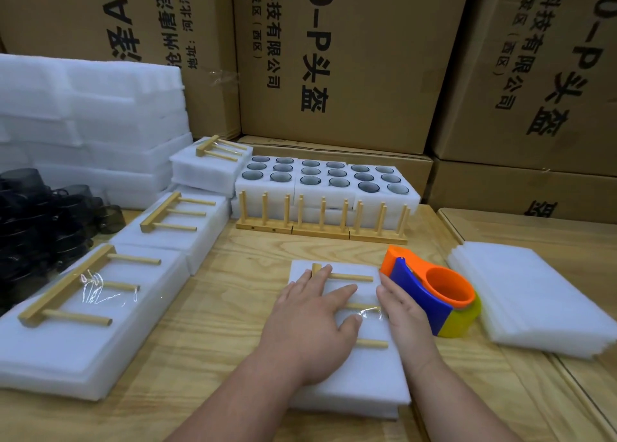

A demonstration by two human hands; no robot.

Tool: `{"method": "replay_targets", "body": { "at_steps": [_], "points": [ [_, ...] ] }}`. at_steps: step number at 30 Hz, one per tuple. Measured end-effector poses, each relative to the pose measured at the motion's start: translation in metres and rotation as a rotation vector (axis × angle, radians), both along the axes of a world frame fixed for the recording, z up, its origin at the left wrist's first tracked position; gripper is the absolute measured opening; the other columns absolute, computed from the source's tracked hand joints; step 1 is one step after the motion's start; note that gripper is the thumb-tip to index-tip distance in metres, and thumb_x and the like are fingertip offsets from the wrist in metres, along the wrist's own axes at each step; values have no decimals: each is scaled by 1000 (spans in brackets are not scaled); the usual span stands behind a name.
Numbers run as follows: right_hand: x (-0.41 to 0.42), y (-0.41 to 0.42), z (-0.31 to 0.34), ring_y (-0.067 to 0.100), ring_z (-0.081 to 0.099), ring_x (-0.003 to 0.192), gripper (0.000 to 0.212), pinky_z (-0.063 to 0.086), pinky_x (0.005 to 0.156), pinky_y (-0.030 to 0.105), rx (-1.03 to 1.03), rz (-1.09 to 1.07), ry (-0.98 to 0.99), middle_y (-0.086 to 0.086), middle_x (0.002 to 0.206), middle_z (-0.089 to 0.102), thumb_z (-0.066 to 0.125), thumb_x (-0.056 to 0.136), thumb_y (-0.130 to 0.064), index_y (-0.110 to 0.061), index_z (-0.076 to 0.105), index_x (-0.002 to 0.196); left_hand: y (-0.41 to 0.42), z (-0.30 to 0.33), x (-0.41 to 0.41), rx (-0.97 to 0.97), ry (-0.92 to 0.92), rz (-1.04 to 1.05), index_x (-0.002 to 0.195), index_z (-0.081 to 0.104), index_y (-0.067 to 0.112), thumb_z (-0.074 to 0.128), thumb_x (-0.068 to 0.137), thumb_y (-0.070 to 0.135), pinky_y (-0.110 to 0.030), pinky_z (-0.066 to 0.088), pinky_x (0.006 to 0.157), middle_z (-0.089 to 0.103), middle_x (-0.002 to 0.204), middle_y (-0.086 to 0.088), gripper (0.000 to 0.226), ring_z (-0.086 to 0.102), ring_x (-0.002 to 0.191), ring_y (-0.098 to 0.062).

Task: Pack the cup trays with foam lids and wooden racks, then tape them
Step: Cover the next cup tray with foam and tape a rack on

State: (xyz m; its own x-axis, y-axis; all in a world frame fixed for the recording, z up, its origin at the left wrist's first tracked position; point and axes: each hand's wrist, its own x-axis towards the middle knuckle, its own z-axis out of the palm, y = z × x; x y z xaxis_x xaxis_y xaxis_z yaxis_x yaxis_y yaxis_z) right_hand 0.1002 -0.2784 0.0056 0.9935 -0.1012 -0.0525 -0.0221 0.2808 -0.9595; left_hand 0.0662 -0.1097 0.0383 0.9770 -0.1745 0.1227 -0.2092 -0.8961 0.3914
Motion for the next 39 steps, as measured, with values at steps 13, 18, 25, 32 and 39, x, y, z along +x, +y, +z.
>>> {"method": "replay_targets", "body": {
  "at_steps": [13, 18, 25, 32, 39],
  "points": [
    [-2, -3, 2, 4, 74, 90, 19, 56, 64, 17, -98, -14, -8, -14, 101, 78, 67, 98, -24, -31, 71, 115, 37, 21, -12, -1174, -23, 157, 90, 81, 36, 69, 95, 19, -18, 43, 100, 70, 121, 26, 22, 59, 115, 14],
    [-1, -3, 1, 7, 76, 88, 16, 57, 61, 17, -68, -8, -21, -10, 99, 79, 67, 98, -20, -31, 72, 107, 67, -4, -11, -1375, -51, 459, 90, 80, 17, 56, 101, 13, -38, 53, 94, 79, 105, 3, 27, 70, 109, -9],
    [-2, -5, -2, 9, 76, 92, 22, 58, 63, 18, -49, -14, -21, -7, 102, 79, 68, 97, -21, -26, 70, 118, 42, -23, -12, -1514, -8, 584, 85, 77, -2, 58, 95, 2, -46, 56, 99, 78, 93, -17, 21, 73, 103, -35],
    [-2, -2, -2, 25, 72, 109, 32, 55, 90, 43, 255, 30, 26, 10, 117, 75, 48, 102, -11, -12, 66, 128, 40, -18, -12, -1547, 143, 615, 104, 68, 0, 48, 102, 3, -33, 63, 70, 79, 93, -13, 21, 77, 88, -25],
    [-10, 5, 2, 33, 63, 123, 55, 55, 94, 48, 472, 323, 15, 16, 134, 65, 64, 93, -41, -14, 59, 141, 39, 0, -31, -1353, 496, 451, 79, 85, 23, 55, 98, 28, -25, 55, 58, 80, 89, -4, 36, 77, 74, -14]
  ]
}}
